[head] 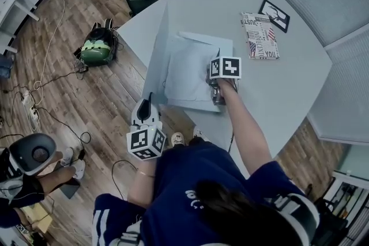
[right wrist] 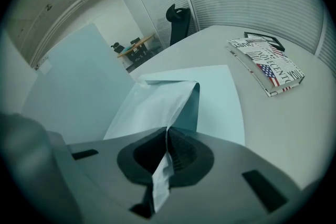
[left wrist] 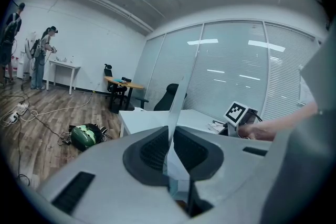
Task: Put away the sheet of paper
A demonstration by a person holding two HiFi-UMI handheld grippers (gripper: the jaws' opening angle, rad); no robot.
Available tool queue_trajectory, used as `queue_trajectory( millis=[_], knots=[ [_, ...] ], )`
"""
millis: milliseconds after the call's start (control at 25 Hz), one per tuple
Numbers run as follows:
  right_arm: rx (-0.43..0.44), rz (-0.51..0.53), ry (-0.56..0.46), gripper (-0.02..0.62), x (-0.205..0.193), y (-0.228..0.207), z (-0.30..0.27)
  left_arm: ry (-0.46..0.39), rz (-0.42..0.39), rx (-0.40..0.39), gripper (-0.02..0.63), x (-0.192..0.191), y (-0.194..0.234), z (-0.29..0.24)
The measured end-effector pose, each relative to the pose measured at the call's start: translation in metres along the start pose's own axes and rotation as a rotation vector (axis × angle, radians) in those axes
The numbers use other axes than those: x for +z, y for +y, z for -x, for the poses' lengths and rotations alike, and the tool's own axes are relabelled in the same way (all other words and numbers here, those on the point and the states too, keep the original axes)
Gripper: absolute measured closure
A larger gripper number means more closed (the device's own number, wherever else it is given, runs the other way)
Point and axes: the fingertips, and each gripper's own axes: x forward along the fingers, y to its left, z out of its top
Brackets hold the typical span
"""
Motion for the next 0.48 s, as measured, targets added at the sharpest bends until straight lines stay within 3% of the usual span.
queue_trajectory(
  millis=[320, 480],
  knots=[
    [0.000, -0.052, -0.123, 0.584, 0.023, -0.003, 0.002, 0.004, 0.010, -0.008, 0.573, -0.001, -0.002, 0.001],
    [0.015, -0.027, -0.120, 0.584, 0.025, 0.004, 0.000, 0.006, 0.010, -0.009, 0.573, 0.000, 0.000, -0.001]
  ],
)
